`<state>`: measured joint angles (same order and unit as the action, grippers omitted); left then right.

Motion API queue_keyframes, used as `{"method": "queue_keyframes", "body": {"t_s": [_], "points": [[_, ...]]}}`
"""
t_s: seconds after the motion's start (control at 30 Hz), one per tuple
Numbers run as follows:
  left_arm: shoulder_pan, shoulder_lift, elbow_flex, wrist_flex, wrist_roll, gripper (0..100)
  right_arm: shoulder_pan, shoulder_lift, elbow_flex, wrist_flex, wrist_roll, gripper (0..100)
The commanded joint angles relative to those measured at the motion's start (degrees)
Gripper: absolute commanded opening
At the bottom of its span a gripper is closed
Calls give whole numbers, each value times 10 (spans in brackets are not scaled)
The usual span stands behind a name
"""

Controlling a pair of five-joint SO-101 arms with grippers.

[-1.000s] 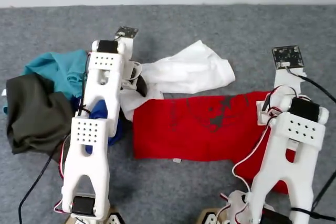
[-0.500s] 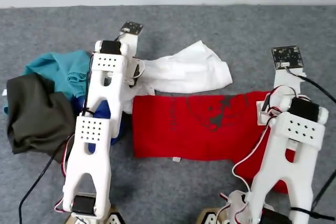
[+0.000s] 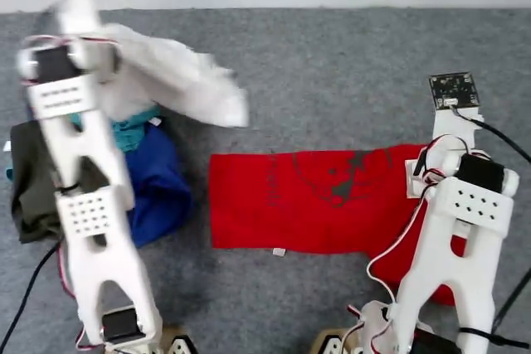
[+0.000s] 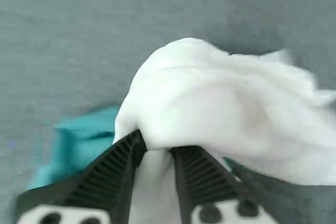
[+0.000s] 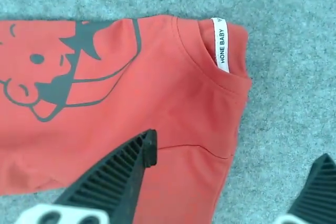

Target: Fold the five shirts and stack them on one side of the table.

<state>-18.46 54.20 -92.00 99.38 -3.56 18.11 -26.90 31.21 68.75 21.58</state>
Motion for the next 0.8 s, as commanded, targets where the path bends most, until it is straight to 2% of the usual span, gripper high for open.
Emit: {"method": "queue_keyframes", "body": {"t_s": [0.0,0.17,0.37,0.5,0.67,0.77], "points": [[-32,-96,-42,11,3,12,-4,-18,6,-3,4,431],[-22,-120,-20,12,3,25,-3,-18,21,-7,6,431],[-30,-120,17,12,12,201,-1,-17,22,-19,7,431],[-80,-120,36,11,90,267,-2,-13,41,-66,7,431],[-154,-119,36,10,222,269,-2,-13,90,-129,7,431],[-176,-120,36,11,274,269,-1,-13,110,-152,7,431]]}}
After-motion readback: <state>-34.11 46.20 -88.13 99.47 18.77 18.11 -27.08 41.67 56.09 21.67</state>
